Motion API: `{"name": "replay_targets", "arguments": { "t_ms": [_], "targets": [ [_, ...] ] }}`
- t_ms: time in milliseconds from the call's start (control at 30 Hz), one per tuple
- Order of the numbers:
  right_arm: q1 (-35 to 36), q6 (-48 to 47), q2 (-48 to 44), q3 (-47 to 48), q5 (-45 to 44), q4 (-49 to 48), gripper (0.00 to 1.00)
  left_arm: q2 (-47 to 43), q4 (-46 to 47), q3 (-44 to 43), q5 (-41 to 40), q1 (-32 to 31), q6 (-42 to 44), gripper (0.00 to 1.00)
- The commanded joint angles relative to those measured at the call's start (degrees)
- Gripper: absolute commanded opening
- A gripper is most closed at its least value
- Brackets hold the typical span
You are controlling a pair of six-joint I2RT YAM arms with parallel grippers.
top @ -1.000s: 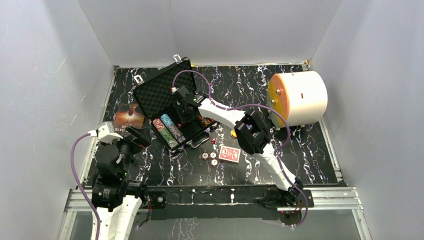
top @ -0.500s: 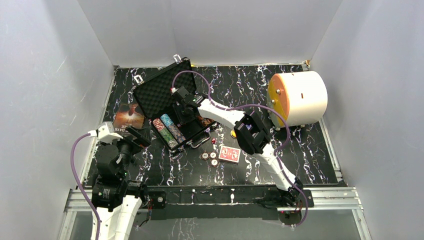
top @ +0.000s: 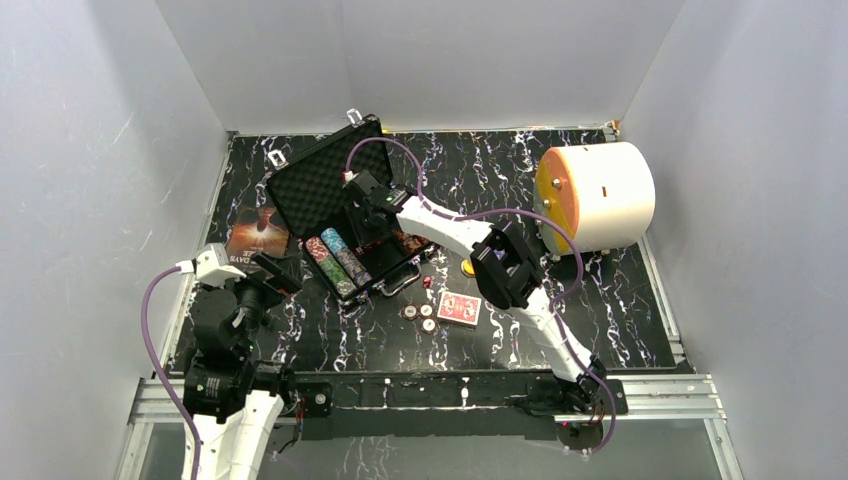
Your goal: Pack up texas hold em set
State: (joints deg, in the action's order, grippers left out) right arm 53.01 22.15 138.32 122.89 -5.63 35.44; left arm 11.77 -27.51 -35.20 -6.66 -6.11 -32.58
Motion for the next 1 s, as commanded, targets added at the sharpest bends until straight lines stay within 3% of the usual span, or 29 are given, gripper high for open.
{"name": "replay_targets", "arguments": {
  "t_ms": [0,200,367,433,733,967],
  "targets": [
    [0.2,1.2,-5.7,0.0,0.4,-3.2,0.46,-0.1,0.7,-0.2,-0.2,0.4,0.7,0.98],
    [0.2,1.7,-6.0,-0.2,1.7,-3.4,0.47,-0.1,0.7,-0.1,-0.3,0.4,0.7,0.98],
    [0.2,2.6,-6.4,-2.3,4.8,-4.3,0.67,0.0,0.7,-0.2,-0.3,0.4,0.7,0.98],
    [0.1,3.3,-6.8,-3.8,6.5,-5.4,0.7,-0.1,0.7,-0.2,-0.2,0.4,0.7,0.98],
    [-0.5,5.6,-6.6,-5.3,12.8,-8.4,0.74,-0.3,0.7,-0.2,-0.3,0.4,0.8,0.98],
    [-0.6,5.9,-6.3,-5.1,10.2,-7.6,0.76,-0.3,0.7,-0.1,-0.4,0.4,0.8,0.98]
  ]
}}
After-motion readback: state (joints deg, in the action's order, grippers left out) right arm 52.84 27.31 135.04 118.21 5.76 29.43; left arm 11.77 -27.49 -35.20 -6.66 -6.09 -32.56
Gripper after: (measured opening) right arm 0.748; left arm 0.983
